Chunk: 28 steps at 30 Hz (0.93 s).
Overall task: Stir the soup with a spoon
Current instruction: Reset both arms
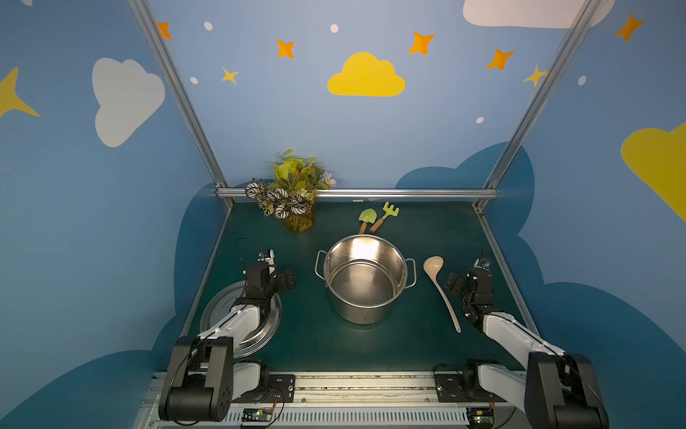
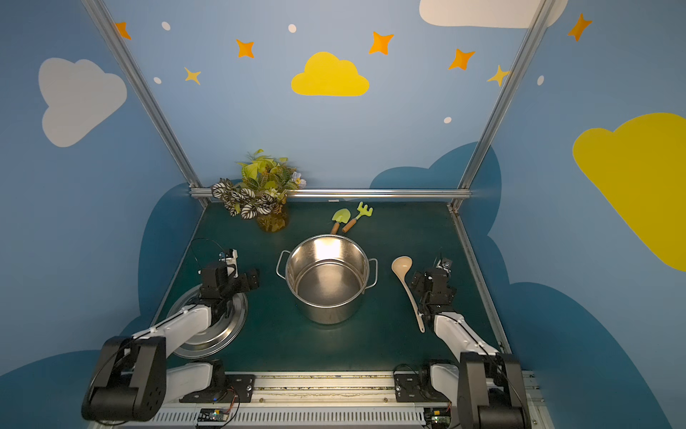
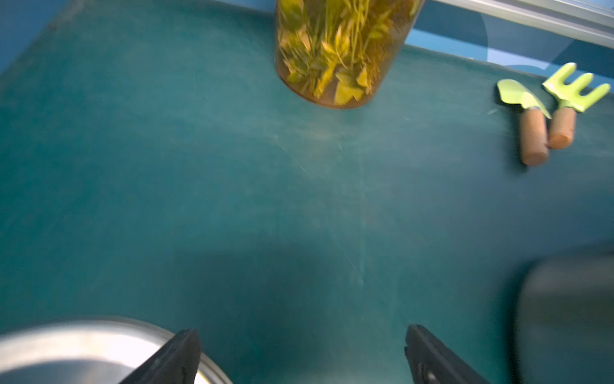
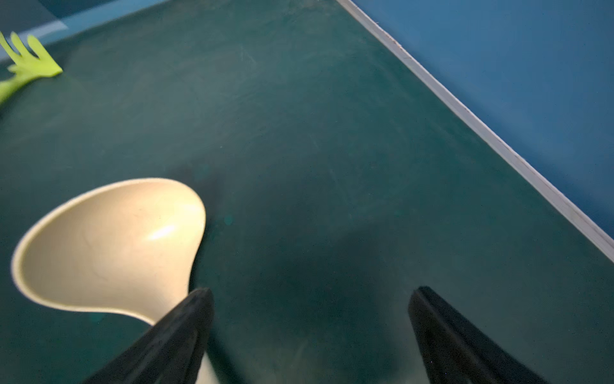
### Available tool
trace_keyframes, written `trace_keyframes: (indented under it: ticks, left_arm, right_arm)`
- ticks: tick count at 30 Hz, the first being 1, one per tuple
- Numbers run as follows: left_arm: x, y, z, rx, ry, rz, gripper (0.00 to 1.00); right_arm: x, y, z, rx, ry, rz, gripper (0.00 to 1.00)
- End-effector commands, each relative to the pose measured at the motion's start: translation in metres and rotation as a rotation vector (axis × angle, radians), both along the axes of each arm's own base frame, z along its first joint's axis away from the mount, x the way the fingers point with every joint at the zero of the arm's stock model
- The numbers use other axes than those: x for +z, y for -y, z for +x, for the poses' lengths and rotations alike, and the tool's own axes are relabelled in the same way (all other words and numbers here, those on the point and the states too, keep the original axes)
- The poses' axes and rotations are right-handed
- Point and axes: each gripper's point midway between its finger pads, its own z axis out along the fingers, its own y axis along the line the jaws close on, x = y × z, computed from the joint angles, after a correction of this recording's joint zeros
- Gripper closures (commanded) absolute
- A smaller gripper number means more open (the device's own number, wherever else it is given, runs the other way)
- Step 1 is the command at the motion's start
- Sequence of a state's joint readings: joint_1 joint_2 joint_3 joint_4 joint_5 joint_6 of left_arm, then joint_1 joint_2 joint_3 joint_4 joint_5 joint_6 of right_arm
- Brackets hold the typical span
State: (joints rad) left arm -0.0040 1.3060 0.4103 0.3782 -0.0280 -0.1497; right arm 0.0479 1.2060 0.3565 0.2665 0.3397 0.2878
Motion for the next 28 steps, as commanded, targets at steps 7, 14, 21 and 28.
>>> trace_keyframes:
  ticks: [7,14,21,28]
  left_arm:
    - [0.013,0.034,0.041,-0.259,0.216,0.125,0.00]
    - [0.008,0.035,0.038,-0.239,0.261,0.183,0.00]
    - [0.008,0.036,0.042,-0.238,0.260,0.196,0.00]
    - [0.010,0.036,0.039,-0.238,0.276,0.196,0.00]
  right_arm:
    - [0.026,-0.014,0.066,0.187,0.266,-0.146,0.02]
    - [0.020,-0.015,0.065,0.165,0.151,-0.113,0.02]
    - [0.021,-0.018,0.069,0.187,0.144,-0.142,0.02]
    - [0.021,-0.018,0.067,0.181,0.153,-0.125,0.02]
